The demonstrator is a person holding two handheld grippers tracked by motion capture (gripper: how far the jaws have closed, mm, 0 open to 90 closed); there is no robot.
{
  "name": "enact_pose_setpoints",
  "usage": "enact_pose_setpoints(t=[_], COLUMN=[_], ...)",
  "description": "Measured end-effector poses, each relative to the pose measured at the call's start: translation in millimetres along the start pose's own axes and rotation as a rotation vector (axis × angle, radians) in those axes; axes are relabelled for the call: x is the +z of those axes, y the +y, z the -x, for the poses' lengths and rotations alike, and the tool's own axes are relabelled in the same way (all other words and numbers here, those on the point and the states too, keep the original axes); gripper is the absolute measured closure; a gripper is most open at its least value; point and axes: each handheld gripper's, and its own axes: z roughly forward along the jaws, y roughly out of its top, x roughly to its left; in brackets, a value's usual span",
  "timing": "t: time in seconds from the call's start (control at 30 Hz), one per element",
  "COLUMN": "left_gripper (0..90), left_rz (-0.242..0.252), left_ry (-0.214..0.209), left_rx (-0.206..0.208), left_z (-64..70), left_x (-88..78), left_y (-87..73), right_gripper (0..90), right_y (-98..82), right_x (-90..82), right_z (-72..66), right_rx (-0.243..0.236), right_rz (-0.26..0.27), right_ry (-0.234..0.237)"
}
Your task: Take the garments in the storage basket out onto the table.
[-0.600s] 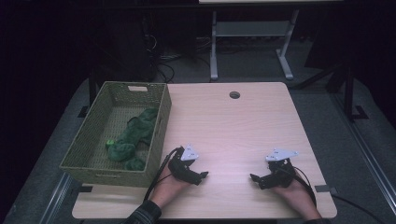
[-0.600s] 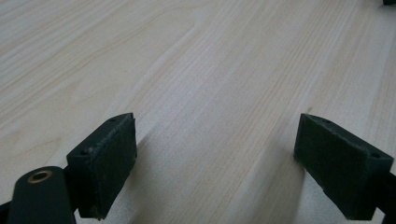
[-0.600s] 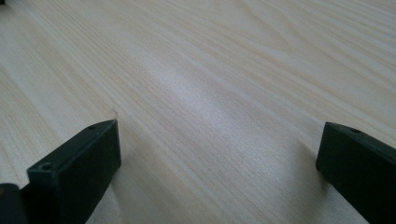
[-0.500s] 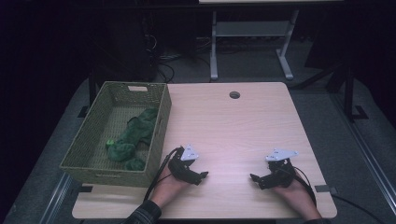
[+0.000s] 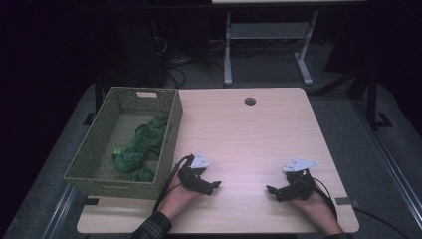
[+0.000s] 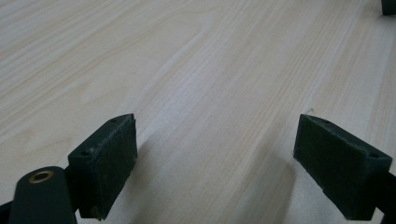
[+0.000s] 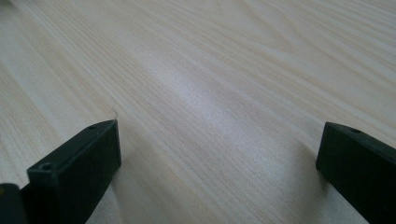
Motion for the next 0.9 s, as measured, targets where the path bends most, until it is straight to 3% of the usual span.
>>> enact_pose_setpoints(t=[0.3, 0.57, 0.9], left_gripper=[12.9, 12.9, 12.9], left_rz=[0.032, 0.016, 0.010], left_ry=[0.009, 0.013, -0.005], left_rx=[-0.001, 0.020, -0.004], left_z=[-6.5, -4.6, -5.5], left_x=[-7.8, -10.7, -16.9], left_y=[2.9, 7.7, 13.3], right_gripper=[0.0, 0.0, 0.0], right_y=[0.0, 0.0, 0.0], right_x=[-0.1, -0.1, 0.0], right_z=[-0.3, -0.3, -0.4], right_rx=[-0.002, -0.005, -0.011], right_rz=[-0.001, -0.001, 0.000], right_ry=[0.005, 0.006, 0.009])
